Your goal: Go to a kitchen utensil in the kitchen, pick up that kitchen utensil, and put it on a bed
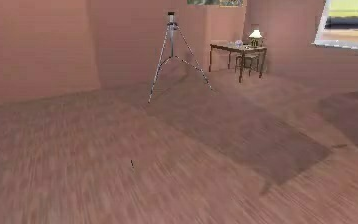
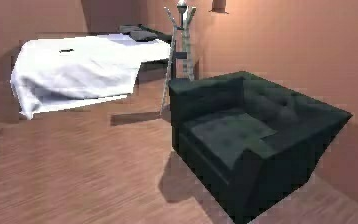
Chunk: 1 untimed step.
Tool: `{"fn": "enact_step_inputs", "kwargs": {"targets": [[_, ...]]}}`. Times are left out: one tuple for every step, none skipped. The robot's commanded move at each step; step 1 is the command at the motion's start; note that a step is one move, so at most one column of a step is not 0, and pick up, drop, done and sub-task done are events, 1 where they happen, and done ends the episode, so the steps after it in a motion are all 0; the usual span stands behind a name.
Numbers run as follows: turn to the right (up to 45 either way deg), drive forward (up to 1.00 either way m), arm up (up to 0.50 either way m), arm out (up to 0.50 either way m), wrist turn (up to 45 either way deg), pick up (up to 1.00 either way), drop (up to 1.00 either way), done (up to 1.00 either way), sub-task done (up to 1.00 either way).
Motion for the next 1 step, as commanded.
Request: {"fn": "enact_step_inputs", "kwargs": {"targets": [[-45.0,0.00,0.00,0.00,0.0,0.00,0.00,0.00,0.00]]}}
